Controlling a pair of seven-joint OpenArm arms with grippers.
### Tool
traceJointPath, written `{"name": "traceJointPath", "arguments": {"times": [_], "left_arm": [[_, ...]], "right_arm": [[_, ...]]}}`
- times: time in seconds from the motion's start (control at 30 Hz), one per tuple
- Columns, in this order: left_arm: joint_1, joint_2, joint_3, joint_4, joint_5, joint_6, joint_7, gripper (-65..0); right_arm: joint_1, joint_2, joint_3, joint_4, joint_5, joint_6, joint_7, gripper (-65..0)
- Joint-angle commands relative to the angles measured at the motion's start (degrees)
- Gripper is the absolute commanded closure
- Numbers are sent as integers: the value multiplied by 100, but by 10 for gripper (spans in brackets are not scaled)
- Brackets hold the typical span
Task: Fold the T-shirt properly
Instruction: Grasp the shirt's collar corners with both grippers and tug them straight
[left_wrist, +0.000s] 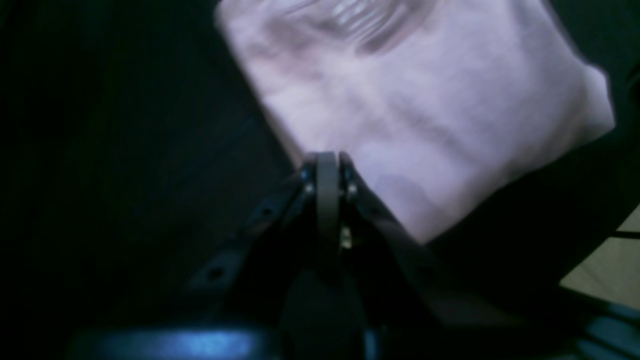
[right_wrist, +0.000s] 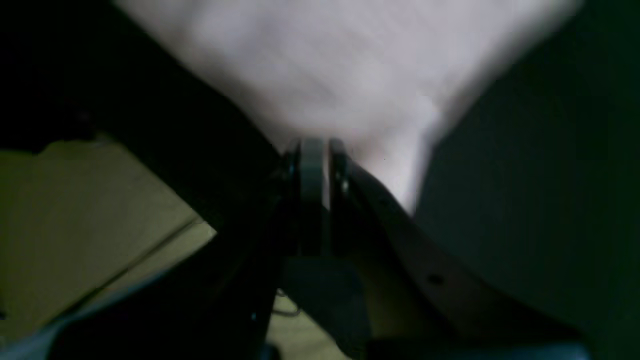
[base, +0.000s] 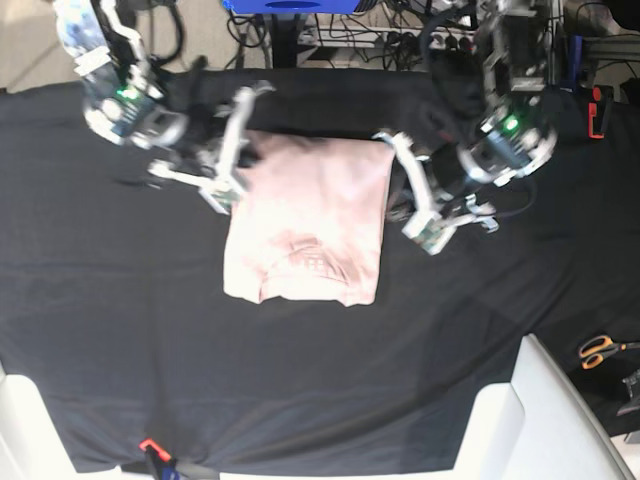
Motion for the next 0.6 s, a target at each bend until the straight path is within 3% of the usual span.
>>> {"name": "traceJointPath", "arguments": {"times": [0.0,0.23,0.37,0.57], "left_arm": [[-62,-3,24,-41,-46,-8,-77,0],[-185,-3,50,-929,-72,-8,-112,0],[-185,-30,103,-1624,-37,-8,-851,0],[-150,-179,358,-2239,-37,-8,-974,0]], "right_arm": [[160,25,-35,-53,-34,-41,47,-21],[670,-195,-61,-1028,-51,-41,100,-21],[775,-195,-52,-1459,-43,-41,109,-21],[722,-186,-52,-1960,-34,-41,355,-21]]}}
